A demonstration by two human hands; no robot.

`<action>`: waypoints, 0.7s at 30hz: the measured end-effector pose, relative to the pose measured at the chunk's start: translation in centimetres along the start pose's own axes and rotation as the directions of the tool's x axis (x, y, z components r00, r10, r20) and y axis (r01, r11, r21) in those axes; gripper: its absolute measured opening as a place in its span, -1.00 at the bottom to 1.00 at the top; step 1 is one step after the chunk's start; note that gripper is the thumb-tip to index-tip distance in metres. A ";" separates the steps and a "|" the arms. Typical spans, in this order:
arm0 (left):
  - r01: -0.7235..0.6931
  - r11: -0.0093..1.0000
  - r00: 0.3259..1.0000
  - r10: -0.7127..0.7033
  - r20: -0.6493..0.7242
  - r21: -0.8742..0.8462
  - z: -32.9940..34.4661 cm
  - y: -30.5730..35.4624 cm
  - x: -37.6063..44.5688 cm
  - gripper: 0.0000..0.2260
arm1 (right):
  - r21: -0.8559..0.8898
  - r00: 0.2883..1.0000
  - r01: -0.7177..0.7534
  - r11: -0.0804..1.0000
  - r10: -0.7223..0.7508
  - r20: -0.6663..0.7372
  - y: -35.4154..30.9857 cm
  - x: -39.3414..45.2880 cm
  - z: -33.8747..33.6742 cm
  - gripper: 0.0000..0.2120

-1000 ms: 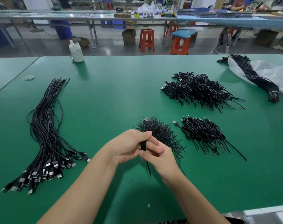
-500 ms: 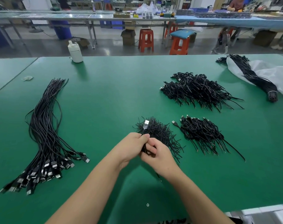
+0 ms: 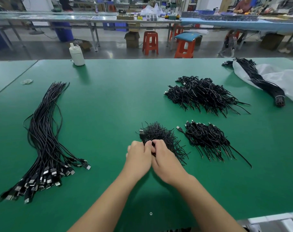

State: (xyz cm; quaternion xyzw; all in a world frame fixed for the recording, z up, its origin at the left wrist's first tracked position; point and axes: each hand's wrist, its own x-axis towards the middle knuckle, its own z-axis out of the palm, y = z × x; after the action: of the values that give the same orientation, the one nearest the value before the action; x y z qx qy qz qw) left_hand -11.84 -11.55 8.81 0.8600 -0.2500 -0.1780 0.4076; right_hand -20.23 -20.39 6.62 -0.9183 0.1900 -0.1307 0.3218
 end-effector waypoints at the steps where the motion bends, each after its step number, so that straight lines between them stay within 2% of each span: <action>1: -0.004 0.998 0.999 0.006 0.035 -0.064 -0.1 -0.2 0.0 -0.65 | -0.048 0.999 0.004 0.999 -0.002 0.045 0.0 -0.1 0.0 -0.74; 3: -0.014 0.994 0.999 0.019 0.044 -0.104 0.0 -0.4 -0.1 -0.66 | -0.069 0.997 -0.007 0.998 0.012 0.075 -0.3 -0.2 0.0 -0.80; 6: 0.017 0.985 0.998 -0.027 -0.056 -0.174 0.3 -0.9 -0.4 -0.66 | -0.107 0.997 -0.024 0.994 0.031 0.066 -0.5 -0.1 0.1 -0.88; 9: 0.032 0.942 0.985 -0.087 -0.152 -0.334 0.4 -1.5 -0.3 -0.79 | -0.143 0.999 -0.017 0.990 0.025 0.049 -0.8 0.2 0.1 -0.93; 11: 0.035 0.928 0.988 -0.089 -0.129 -0.370 -0.1 -2.0 0.1 -0.72 | -0.145 0.999 -0.008 0.989 0.015 0.048 -0.9 0.3 0.1 -0.91; 14: -0.115 0.971 0.993 0.113 -0.019 -0.208 -1.4 -2.8 0.8 -0.87 | -0.144 0.995 0.016 0.989 -0.002 0.101 -1.1 0.1 0.1 -0.80; 16: -0.229 0.969 0.971 0.234 0.042 -0.094 -2.2 -3.2 1.0 -0.88 | -0.136 0.989 0.023 0.990 -0.003 0.146 -1.2 0.0 0.1 -0.79; 21: -0.343 0.936 0.930 0.328 0.164 0.076 -3.4 -3.5 1.4 -0.85 | -0.060 0.962 -0.057 0.997 0.071 0.264 -1.1 0.1 0.5 -0.85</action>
State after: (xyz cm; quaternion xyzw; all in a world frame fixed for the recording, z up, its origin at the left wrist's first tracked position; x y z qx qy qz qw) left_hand -8.03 -8.41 7.97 0.8088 -0.4319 -0.1562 0.3673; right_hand -19.71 -19.35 6.99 -0.9289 0.1779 0.0092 0.3247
